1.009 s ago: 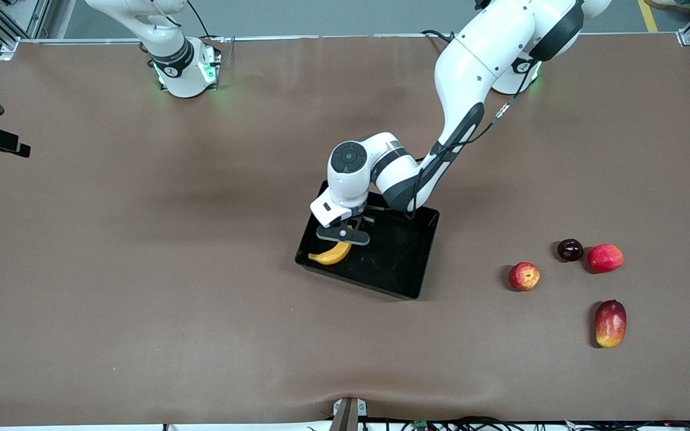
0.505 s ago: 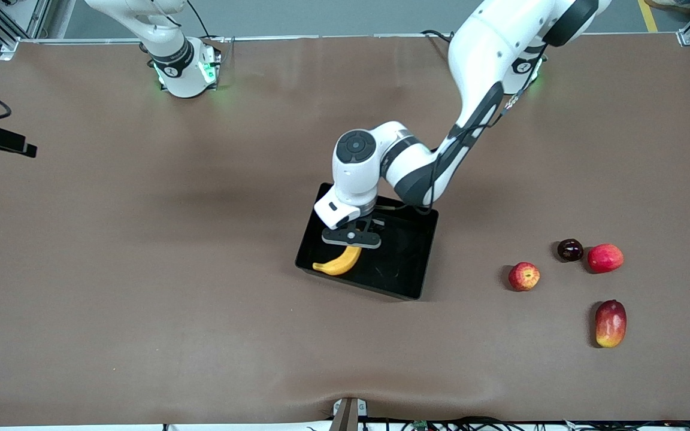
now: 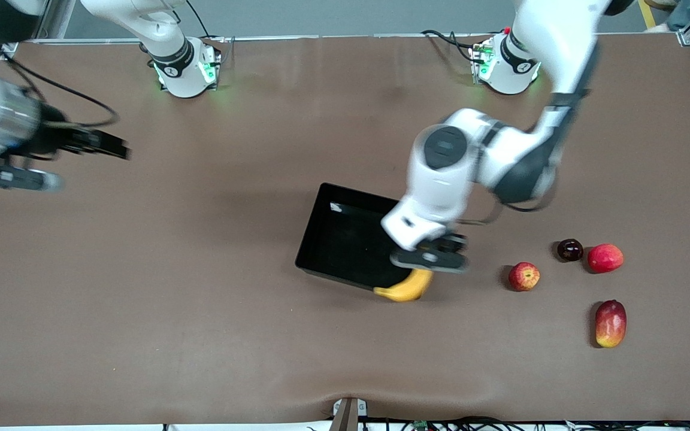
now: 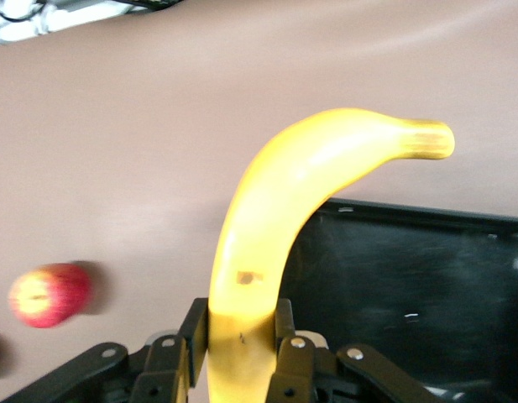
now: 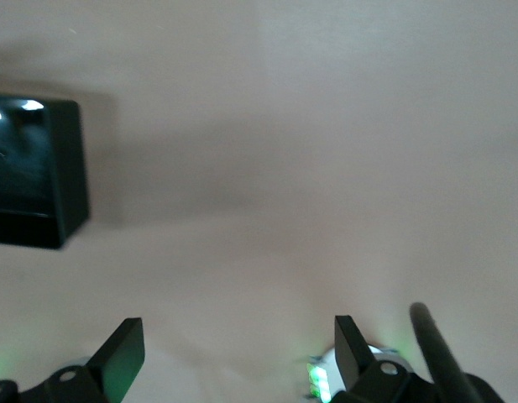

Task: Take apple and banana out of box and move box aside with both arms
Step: 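Carry the banana beside the apples while the right gripper reaches the tray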

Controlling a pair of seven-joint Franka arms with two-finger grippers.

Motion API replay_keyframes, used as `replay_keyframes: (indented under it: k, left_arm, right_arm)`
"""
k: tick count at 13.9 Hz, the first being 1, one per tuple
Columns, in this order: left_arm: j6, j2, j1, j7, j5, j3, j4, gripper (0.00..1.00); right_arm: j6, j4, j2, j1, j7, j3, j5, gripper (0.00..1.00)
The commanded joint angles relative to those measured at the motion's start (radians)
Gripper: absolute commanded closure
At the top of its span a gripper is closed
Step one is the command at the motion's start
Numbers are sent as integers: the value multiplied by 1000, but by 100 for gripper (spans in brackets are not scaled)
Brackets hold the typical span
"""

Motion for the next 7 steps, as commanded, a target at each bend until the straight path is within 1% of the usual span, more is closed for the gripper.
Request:
replay_keyframes:
  k: [1, 4, 5, 7]
  left_arm:
    - [-30, -27, 123, 202, -29, -11, -30, 100]
    - [-28, -15, 269, 434, -27, -9, -35, 100]
    - [-24, 10, 332, 527, -27, -9, -33, 100]
    - [31, 68, 423, 614, -15, -9, -32, 100]
  right_arm:
    - [109, -24, 74, 110, 114, -10, 18, 0]
    - [250, -26, 186, 222, 251, -10, 23, 0]
    - [303, -26, 224, 253, 298, -10, 25, 0]
    - [391, -26, 304, 307, 357, -10, 25, 0]
